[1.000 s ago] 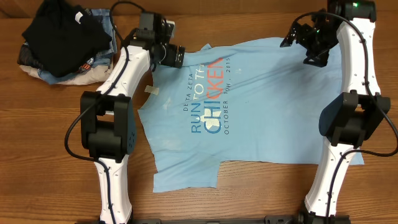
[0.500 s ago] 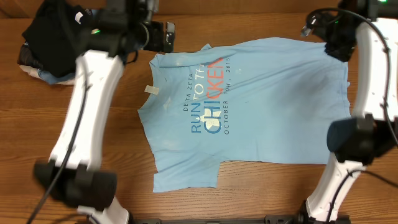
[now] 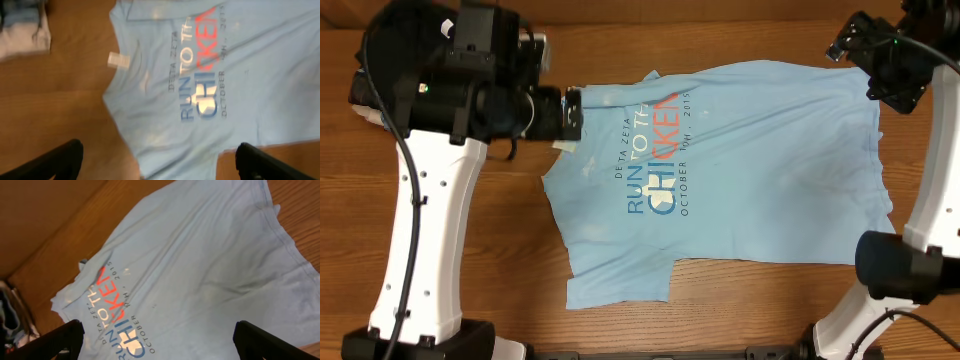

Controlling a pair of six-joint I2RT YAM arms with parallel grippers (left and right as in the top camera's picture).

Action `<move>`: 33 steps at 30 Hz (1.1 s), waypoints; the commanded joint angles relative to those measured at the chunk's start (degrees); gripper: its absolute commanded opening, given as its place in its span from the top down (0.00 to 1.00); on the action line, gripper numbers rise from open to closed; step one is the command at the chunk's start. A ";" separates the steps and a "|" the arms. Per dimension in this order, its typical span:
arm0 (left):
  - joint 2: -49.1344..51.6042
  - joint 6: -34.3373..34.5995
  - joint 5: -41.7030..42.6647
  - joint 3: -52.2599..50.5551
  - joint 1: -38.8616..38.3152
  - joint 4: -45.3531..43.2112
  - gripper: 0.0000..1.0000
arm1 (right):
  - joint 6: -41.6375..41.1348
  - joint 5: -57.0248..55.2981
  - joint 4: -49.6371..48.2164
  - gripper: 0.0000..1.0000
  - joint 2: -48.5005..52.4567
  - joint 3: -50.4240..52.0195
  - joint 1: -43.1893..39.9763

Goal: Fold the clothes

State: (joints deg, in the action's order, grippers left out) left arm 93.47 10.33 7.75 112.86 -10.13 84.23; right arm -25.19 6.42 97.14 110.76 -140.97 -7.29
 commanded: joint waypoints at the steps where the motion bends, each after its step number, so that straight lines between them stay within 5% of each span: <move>1: -4.81 4.94 -5.07 -0.15 -0.42 4.42 0.00 | -0.33 -0.35 -0.09 0.00 -6.80 -0.35 1.64; 5: -9.57 7.74 -9.73 -0.22 -0.42 9.25 0.00 | 0.04 -0.35 -0.09 0.00 -11.32 0.94 2.58; 15: -26.32 10.10 -6.03 -3.45 -0.42 12.15 0.00 | 0.02 -0.42 -0.09 0.00 -24.44 19.74 2.84; 24: -43.78 15.74 -2.93 -25.18 -0.39 10.62 0.00 | -1.66 -3.76 -0.22 0.00 -30.36 34.03 2.84; 33: -50.01 15.45 12.13 -50.97 -0.39 1.22 0.04 | -1.66 -5.55 -3.80 0.00 -30.27 38.58 2.82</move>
State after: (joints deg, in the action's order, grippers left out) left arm 44.34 25.04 12.82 67.40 -10.13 87.39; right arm -26.39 2.28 94.24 81.80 -103.35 -4.67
